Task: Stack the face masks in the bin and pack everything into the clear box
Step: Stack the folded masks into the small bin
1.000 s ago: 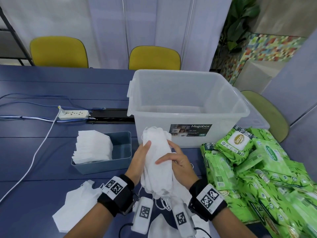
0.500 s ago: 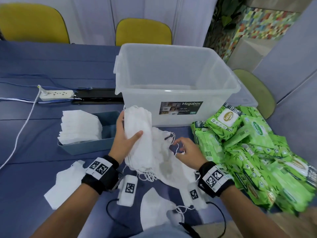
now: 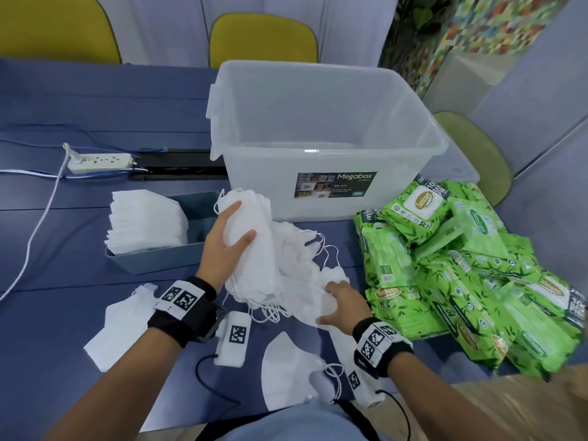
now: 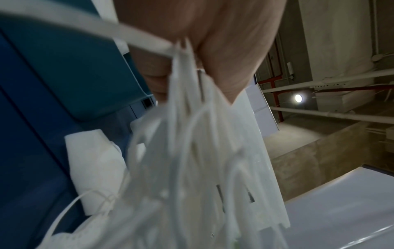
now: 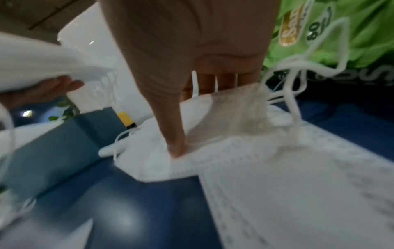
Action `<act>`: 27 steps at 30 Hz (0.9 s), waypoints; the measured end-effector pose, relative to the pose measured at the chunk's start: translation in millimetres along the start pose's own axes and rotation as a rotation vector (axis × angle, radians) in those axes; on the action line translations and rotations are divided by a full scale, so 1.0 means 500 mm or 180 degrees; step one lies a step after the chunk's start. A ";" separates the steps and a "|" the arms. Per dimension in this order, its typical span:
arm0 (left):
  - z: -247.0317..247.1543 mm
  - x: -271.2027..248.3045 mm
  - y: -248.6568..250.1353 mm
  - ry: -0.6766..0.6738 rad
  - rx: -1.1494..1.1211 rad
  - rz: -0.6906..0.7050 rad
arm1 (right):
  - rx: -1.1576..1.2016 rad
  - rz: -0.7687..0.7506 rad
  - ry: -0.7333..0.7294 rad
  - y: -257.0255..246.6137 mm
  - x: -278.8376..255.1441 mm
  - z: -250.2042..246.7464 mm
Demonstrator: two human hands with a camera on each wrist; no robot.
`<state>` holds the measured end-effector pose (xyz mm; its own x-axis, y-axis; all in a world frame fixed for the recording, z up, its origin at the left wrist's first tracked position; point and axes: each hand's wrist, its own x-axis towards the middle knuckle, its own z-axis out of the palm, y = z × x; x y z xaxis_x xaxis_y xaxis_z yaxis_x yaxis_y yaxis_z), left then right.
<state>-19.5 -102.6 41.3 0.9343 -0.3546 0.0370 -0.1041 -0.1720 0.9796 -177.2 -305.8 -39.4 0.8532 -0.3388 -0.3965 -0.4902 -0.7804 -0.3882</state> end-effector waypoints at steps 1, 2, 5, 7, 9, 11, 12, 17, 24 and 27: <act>-0.002 -0.001 -0.002 -0.0019 -0.0012 -0.0006 | 0.0162 -0.0025 0.0039 0.000 0.003 -0.003; -0.004 -0.003 -0.004 -0.0055 -0.0009 -0.0006 | 0.0349 -0.0030 0.0113 -0.001 0.007 -0.009; -0.011 -0.006 -0.017 -0.0170 0.0147 0.0028 | 0.1131 -0.0055 0.0368 -0.004 0.023 -0.039; -0.012 -0.007 -0.027 -0.0137 0.0174 -0.0035 | 0.1665 -0.0145 0.0589 -0.008 0.026 -0.069; -0.007 -0.008 -0.033 -0.0108 0.0149 -0.0104 | 0.2067 -0.0169 0.0925 -0.017 0.026 -0.101; 0.005 -0.010 -0.035 -0.0159 0.0113 -0.0151 | 0.2185 -0.0266 0.1212 -0.036 0.023 -0.130; 0.012 -0.010 -0.033 -0.0202 0.0105 -0.0160 | 0.2209 -0.0335 0.1302 -0.049 0.021 -0.142; 0.054 -0.006 -0.016 -0.0324 0.0135 -0.0193 | 0.2098 -0.0656 0.1532 -0.140 0.003 -0.169; 0.089 -0.007 0.025 -0.0276 -0.0479 -0.0425 | 0.1325 -0.1124 0.1372 -0.227 -0.009 -0.118; 0.081 -0.005 0.024 -0.0175 -0.0529 -0.0430 | 0.1244 -0.1253 0.1389 -0.234 -0.014 -0.100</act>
<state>-36.8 -141.0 44.8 0.9155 -0.3889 -0.1031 0.0826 -0.0690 0.9942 -116.8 -238.2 50.3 0.9337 -0.3138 0.1727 -0.0888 -0.6699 -0.7371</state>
